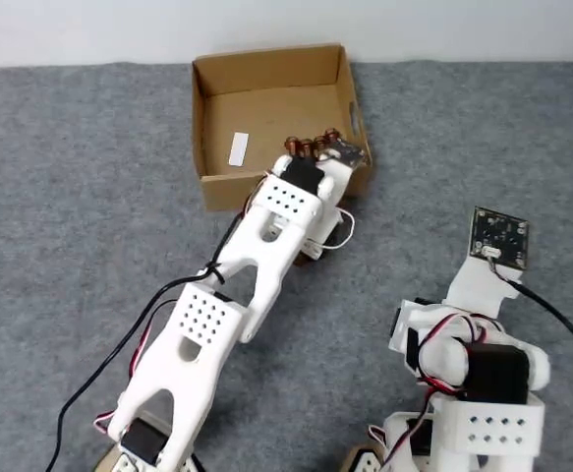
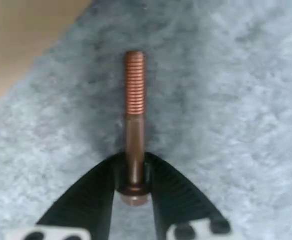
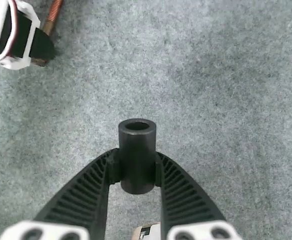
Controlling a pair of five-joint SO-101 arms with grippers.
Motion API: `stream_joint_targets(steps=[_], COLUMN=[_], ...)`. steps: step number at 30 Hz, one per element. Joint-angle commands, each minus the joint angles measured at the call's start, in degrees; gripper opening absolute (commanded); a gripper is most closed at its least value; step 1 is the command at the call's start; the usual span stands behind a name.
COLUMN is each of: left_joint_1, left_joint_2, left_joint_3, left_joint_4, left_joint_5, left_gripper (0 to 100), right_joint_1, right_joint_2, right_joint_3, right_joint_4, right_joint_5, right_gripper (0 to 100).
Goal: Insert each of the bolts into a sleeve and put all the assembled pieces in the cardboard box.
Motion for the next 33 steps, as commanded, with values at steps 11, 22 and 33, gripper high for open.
stream_joint_targets(steps=[11, 22, 33], left_joint_1=[1.85, 0.18, -15.82], left_joint_2=[-34.73, -64.97, -70.07], left_joint_3=[12.97, 47.87, 61.05], left_joint_4=[1.85, 1.67, 1.58], left_joint_5=[9.93, 38.07, 54.33], left_gripper=[0, 1, 1], right_joint_1=[0.75, 0.75, 0.75], right_joint_2=[-0.75, -0.75, -0.75], right_joint_3=[-0.62, -0.62, -0.62], right_joint_4=[-1.01, -0.92, -0.92], right_joint_5=[-0.70, -0.62, -0.70], right_gripper=[0.8, 0.8, 0.8])
